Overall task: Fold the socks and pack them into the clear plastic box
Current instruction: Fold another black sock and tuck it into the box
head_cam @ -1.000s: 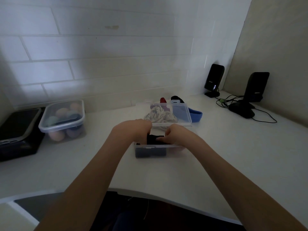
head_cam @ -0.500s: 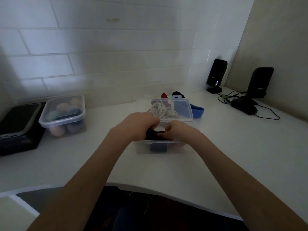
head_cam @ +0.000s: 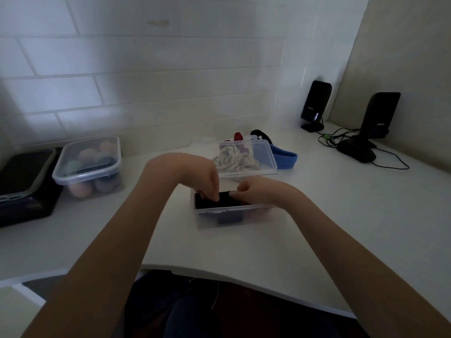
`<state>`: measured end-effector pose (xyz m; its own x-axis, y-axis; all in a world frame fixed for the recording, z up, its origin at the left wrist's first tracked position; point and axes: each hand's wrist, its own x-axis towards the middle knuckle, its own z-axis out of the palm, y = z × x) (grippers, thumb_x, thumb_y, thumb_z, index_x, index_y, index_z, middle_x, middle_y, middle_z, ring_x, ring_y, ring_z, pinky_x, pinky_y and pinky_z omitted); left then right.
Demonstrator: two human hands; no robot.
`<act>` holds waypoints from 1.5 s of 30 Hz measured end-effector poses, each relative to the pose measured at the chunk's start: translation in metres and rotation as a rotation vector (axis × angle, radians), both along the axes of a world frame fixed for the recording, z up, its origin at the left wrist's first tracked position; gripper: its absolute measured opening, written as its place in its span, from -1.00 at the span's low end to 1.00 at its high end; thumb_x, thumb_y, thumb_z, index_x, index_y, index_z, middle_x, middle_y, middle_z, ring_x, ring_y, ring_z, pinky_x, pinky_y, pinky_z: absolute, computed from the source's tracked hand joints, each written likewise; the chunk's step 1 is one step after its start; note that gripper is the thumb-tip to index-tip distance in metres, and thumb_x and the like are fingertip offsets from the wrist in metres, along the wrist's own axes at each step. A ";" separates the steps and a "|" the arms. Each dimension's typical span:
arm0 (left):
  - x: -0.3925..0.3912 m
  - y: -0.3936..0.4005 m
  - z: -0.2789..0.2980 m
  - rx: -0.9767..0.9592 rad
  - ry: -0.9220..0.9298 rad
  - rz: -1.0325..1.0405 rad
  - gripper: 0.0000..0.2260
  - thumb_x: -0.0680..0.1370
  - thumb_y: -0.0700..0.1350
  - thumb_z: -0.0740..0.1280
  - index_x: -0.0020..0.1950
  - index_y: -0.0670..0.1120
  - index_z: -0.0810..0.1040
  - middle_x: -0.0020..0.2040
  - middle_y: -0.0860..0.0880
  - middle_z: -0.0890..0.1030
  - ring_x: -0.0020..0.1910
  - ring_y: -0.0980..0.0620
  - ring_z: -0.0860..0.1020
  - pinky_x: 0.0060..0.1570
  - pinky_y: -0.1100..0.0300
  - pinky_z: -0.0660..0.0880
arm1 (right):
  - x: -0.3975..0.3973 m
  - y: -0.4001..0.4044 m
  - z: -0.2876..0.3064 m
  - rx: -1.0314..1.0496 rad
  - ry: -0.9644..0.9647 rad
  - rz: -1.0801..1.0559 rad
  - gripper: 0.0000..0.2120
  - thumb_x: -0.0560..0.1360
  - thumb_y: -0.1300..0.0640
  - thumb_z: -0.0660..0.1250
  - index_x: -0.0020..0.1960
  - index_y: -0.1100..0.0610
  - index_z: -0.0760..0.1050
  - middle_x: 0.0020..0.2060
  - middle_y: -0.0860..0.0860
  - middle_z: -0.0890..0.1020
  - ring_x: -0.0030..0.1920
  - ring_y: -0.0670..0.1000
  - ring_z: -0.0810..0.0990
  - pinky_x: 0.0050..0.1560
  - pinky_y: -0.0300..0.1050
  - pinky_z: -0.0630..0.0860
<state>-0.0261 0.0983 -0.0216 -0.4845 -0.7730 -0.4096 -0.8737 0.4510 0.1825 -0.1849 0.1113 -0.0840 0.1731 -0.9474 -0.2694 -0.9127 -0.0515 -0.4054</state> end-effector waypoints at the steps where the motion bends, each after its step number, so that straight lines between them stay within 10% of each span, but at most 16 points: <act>1: 0.000 0.000 -0.003 -0.041 0.008 -0.009 -0.86 0.41 -0.06 0.45 -0.05 -0.01 0.68 -0.16 0.06 0.63 -0.10 0.10 0.55 -0.03 0.22 0.46 | -0.001 0.000 0.000 0.012 -0.015 -0.002 -0.62 0.56 -0.14 0.15 -0.30 0.07 0.44 -0.35 -0.01 0.48 -0.32 -0.06 0.43 -0.29 -0.24 0.37; 12: 0.002 0.012 -0.018 -0.124 -0.068 -0.077 -0.76 0.30 -0.01 0.54 -0.16 0.01 0.54 -0.22 0.07 0.53 -0.21 0.07 0.48 -0.30 0.26 0.35 | 0.000 0.007 0.005 -0.134 -0.324 -0.003 -0.77 0.39 0.01 0.47 -0.26 0.13 0.50 -0.41 -0.03 0.55 -0.39 -0.12 0.47 -0.36 -0.32 0.41; 18: 0.029 0.016 -0.014 -0.089 0.351 0.020 -0.79 0.35 -0.31 0.46 -0.09 -0.06 0.62 -0.19 0.08 0.63 -0.16 0.11 0.61 -0.13 0.32 0.53 | 0.006 0.013 0.014 -0.240 -0.361 0.121 -0.80 0.37 0.11 0.50 -0.08 0.02 0.52 -0.34 -0.08 0.52 -0.36 -0.14 0.45 -0.30 -0.34 0.39; 28: 0.026 0.037 -0.076 -0.552 1.129 0.500 -0.83 0.39 -0.36 0.33 -0.20 -0.09 0.52 -0.24 0.10 0.57 -0.22 0.21 0.52 -0.29 0.50 0.41 | 0.039 0.009 0.029 -0.178 -0.023 0.375 -0.67 0.45 0.13 0.40 0.21 0.08 0.53 0.09 -0.01 0.63 -0.06 -0.06 0.56 -0.08 -0.30 0.44; 45: 0.022 0.035 -0.092 -0.590 1.336 0.577 -0.77 0.34 -0.42 0.28 -0.18 -0.10 0.52 -0.22 0.08 0.60 -0.36 0.21 0.43 -0.39 0.41 0.38 | 0.015 0.009 0.037 -0.025 0.123 0.357 -0.55 0.41 0.13 0.45 0.28 -0.03 0.50 0.14 -0.08 0.61 0.12 -0.03 0.57 0.21 -0.07 0.48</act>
<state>-0.0042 0.1329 -0.1141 0.1705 -0.8646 0.4726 -0.3032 0.4103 0.8601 -0.1698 0.1201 -0.0470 0.4612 -0.8397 -0.2866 -0.8774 -0.3833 -0.2886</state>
